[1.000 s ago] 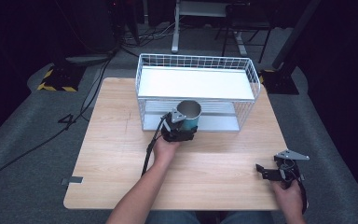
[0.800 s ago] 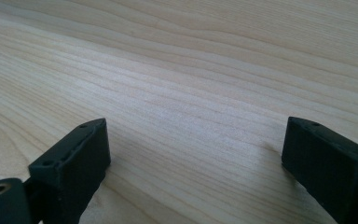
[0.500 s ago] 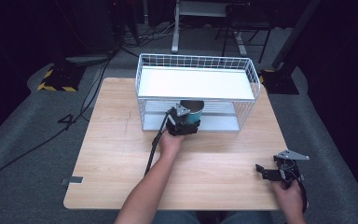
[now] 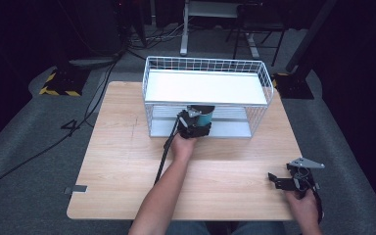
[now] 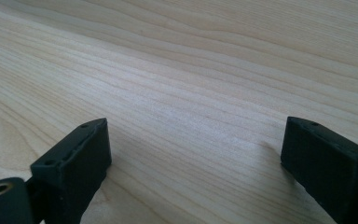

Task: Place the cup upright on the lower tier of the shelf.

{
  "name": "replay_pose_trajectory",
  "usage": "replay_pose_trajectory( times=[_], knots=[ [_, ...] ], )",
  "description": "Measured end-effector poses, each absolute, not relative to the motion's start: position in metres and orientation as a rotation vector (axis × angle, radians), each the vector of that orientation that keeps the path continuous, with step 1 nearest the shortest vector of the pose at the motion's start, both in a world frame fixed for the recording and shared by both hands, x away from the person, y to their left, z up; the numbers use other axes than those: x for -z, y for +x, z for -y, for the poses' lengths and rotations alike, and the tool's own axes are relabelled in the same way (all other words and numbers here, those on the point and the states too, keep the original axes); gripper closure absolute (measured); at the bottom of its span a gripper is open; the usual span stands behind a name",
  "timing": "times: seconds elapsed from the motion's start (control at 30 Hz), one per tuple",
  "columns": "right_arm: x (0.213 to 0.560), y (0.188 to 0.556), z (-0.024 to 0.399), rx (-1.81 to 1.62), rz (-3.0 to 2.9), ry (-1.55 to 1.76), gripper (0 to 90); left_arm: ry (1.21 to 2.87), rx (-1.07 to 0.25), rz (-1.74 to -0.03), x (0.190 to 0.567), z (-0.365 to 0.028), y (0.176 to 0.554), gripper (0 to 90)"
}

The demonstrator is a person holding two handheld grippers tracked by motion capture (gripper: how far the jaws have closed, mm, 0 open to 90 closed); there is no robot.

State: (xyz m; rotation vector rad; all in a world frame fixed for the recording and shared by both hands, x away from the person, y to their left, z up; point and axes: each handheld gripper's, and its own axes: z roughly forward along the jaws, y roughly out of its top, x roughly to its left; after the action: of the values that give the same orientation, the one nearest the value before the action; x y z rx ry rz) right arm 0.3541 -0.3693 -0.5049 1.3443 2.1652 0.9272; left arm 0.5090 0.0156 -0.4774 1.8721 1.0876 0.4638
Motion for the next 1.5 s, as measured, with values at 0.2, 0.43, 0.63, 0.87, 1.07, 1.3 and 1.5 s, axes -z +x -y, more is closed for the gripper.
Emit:
replay_pose_trajectory(
  times=[0.2,0.43,0.63,0.87,1.07,1.3,1.5],
  knots=[
    [0.505,0.354,0.369,-0.927,-2.165,1.344,8.6,1.896,-0.461,-1.055,0.482,-0.012,0.516,24.6],
    [0.505,0.354,0.369,-0.927,-2.165,1.345,8.7,1.901,-0.458,-1.079,0.485,-0.007,0.518,24.5],
    [0.505,0.354,0.369,-0.927,-2.165,1.345,8.7,1.931,-0.463,-1.069,0.485,-0.003,0.519,24.4],
    [0.505,0.354,0.369,-0.927,-2.165,1.345,8.7,1.948,-0.471,-1.064,0.487,-0.003,0.518,20.0],
    [0.505,0.354,0.369,-0.927,-2.165,1.345,8.7,1.96,-0.485,-1.075,0.489,-0.005,0.518,14.2],
    [0.505,0.354,0.369,-0.927,-2.165,1.344,8.7,1.908,-0.479,-1.085,0.485,-0.007,0.517,1.3],
    [0.505,0.354,0.369,-0.927,-2.165,1.344,8.7,1.911,-0.489,-1.05,0.479,-0.014,0.512,0.3]
  ],
)
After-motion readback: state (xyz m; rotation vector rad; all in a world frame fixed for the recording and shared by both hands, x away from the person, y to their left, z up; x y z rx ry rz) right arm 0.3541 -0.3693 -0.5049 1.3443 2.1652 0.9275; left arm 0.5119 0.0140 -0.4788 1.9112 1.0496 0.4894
